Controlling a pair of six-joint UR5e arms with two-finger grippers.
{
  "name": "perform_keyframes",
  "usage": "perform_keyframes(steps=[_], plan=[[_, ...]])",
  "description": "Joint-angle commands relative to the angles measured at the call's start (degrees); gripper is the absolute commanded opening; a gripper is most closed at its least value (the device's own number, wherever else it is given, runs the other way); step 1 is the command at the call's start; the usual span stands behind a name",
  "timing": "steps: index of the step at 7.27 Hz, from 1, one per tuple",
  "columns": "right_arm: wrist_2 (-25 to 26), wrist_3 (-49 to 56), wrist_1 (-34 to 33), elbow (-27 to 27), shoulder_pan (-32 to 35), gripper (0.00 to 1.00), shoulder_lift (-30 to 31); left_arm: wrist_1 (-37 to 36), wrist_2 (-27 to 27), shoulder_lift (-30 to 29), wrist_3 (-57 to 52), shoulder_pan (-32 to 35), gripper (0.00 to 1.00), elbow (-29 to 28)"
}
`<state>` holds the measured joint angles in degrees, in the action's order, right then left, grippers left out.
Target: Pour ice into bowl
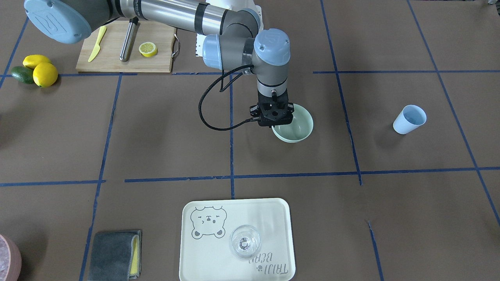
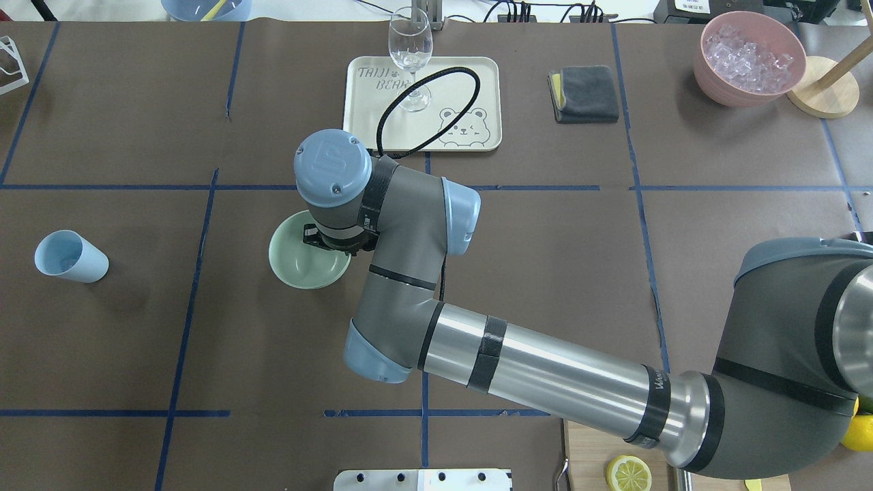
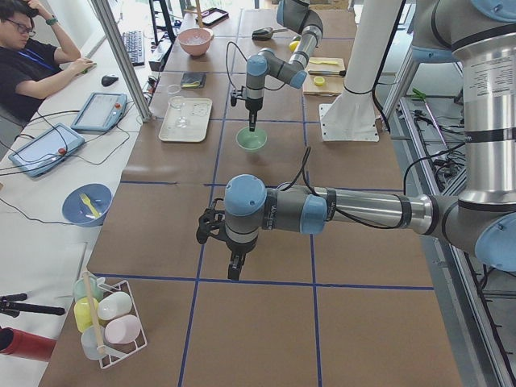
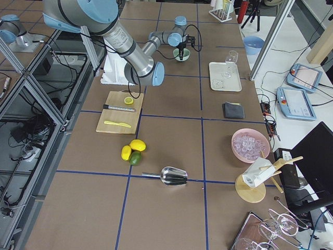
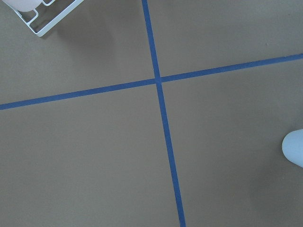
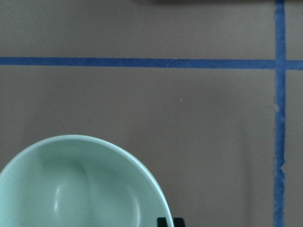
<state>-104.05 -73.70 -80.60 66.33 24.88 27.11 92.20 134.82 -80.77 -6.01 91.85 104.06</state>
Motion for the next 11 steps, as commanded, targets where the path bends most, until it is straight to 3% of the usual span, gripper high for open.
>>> perform_keyframes(steps=[1,2,4,6,8,11], plan=[[0.3,-2.1,0.4,-0.5,-0.5,0.78,-0.2,0.0,0.0,0.0,-0.1,0.0,1.00,0.2],[0.8,-2.5,1.5,-0.1,-0.5,0.99,-0.2,-0.1,0.0,0.0,0.0,0.0,1.00,0.7],[2.6,-0.5,1.5,2.3,1.0,1.00,0.4,0.0,0.0,0.0,0.0,0.0,1.00,0.9],[0.4,5.6,-0.4,6.8,6.7,1.00,2.5,0.3,-0.2,-0.2,-0.1,-0.2,1.00,1.9],[-7.9,14.8,-1.1,15.6,15.8,1.00,10.9,2.1,-0.5,-0.5,0.0,-0.4,1.00,1.3],[-20.5,42.6,-6.8,25.3,31.5,1.00,26.5,2.8,-0.1,-2.8,0.1,-0.7,1.00,1.6]])
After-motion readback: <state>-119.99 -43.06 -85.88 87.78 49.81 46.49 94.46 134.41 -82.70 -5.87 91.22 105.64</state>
